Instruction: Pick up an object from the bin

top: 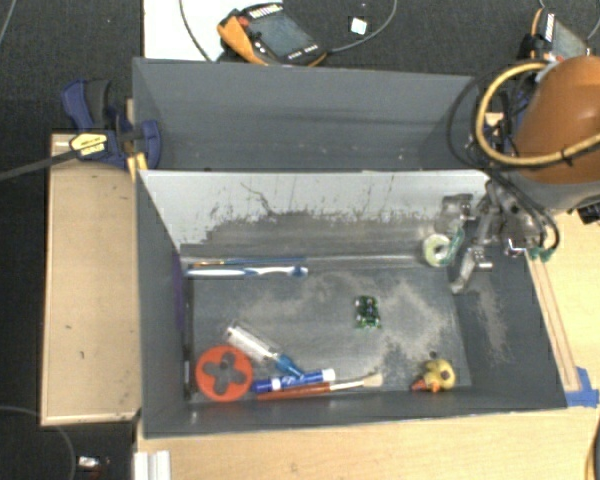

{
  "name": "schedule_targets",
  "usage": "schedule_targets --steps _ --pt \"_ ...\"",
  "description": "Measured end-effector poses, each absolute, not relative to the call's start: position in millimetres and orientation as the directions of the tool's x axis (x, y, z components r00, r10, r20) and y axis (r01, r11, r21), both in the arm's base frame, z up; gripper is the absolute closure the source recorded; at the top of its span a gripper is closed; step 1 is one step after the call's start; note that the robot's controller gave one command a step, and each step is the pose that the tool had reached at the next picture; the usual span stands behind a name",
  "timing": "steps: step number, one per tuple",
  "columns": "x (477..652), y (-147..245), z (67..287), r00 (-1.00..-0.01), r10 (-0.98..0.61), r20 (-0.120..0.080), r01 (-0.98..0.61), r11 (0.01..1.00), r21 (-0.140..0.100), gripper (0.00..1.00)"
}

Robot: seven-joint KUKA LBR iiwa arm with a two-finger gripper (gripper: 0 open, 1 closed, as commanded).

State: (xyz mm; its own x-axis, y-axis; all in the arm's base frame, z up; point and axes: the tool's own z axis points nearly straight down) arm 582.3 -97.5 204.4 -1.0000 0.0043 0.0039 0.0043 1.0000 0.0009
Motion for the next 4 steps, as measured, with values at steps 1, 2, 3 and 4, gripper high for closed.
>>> schedule_targets --steps 1,2,3,4 --pt "583.6 -96.9 209.4 -1.0 0.0 -0.004 0.0 1.0 -0.001 0.0" --pt "565.0 -22.2 95.5 -0.98 -0.201 -0.006 -0.201 0.98 -0.001 0.0" --pt "529.7 -14.9 139.8 -0.951 -0.308 -0.012 -0.308 0.952 -0.007 0.0" --pt "541.3 7.1 98.8 -1.0 -0.003 -0.001 -0.003 1.0 0.002 0.0"
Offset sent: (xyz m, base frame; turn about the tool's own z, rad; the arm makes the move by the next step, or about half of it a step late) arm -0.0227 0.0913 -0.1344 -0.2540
